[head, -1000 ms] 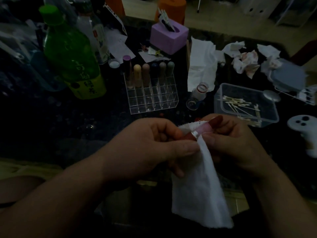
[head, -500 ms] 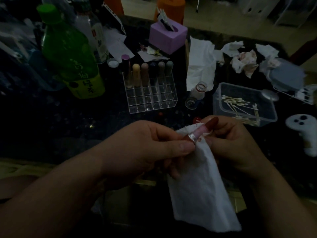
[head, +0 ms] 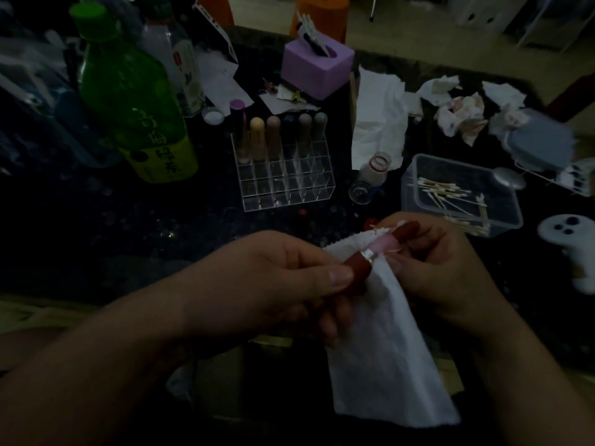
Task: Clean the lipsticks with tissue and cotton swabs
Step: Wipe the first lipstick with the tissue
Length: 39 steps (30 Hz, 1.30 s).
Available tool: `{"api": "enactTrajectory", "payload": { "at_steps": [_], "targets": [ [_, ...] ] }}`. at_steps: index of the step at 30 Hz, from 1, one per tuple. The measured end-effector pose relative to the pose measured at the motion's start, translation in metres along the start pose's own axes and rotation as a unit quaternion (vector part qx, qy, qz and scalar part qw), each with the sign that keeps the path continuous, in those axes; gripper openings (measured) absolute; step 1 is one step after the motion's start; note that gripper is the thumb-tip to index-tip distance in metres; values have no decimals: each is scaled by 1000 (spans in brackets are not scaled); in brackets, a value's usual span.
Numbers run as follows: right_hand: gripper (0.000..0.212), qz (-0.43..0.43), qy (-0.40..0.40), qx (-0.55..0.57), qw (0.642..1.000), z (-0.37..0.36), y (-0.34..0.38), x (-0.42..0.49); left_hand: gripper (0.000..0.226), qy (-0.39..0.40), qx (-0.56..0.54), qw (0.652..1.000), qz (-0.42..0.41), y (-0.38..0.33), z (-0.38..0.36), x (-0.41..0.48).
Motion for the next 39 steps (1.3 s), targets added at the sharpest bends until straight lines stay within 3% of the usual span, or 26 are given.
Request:
{"api": "enactTrajectory", "payload": {
  "at_steps": [2,7,11,14,16,19,22,26,28,30,32,37,39],
  "targets": [
    [21,8,0,-21,1000,0,1,0,10,-48,39,998,-23,-1,-4,2],
    [12,17,9,-22,1000,0,2,0,27,-232,175,950,-117,4,-9,6],
    [17,18,3,-43,999,2,2,-1,33,-171,168,968,-70,2,-3,5],
    [21,11,-5,-15,1000,3,0,-1,25,-58,56,996,-32,0,-1,3],
    [23,11,-10,-6,1000,3,1,-1,29,-28,1,999,-30,1,-2,3],
    [17,13,-14,-9,1000,2,3,-2,22,-73,1,995,-64,2,-6,6],
    [25,14,-22,-23,999,2,3,-1,19,-148,18,985,-85,2,-10,7],
    [20,8,-12,-32,999,1,0,1,28,-261,152,946,-114,6,-10,8],
    [14,7,-18,-37,999,1,1,1,27,-222,140,959,-102,6,-9,7],
    [22,6,-17,-31,999,0,1,0,22,-120,54,989,-70,4,-9,8],
    [26,2,-14,-23,1000,-1,-1,-1,24,-58,7,997,-52,3,-8,7],
    [34,-23,-43,1,999,0,-3,-1,17,-131,31,984,-118,3,-8,9],
    [24,-28,-51,23,998,-2,1,-2,18,-138,14,981,-133,1,-9,8]
  ]
}}
Point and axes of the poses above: each hand's wrist, its own x-axis towards the middle knuckle, its own z-axis out of the back of the hand, y = z × x, the point moved 1 cm from there along x, towards the middle knuckle, and after that the axes turned 3 degrees about z, right-handed, at the moved point
